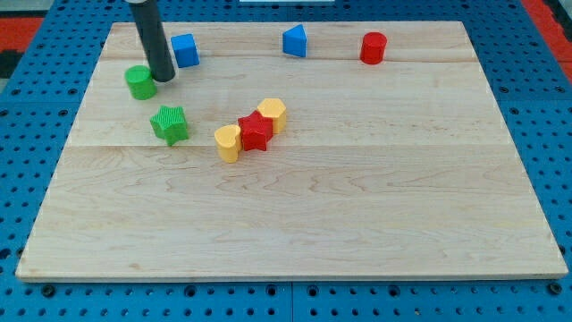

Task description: Push the green blocks slightly to left

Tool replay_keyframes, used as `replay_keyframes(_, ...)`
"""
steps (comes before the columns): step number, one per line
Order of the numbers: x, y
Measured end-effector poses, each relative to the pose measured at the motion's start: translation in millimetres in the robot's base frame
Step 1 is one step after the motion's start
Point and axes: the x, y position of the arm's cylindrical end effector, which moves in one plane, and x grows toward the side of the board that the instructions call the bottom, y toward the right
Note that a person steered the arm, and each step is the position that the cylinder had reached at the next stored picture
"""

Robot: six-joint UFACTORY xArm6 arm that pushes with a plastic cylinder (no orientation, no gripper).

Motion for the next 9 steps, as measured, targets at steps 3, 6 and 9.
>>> replay_keyframes(3, 21.6, 38.7)
replay_keyframes(6, 80.0, 57.2)
replay_keyframes(9, 56.4, 62.8)
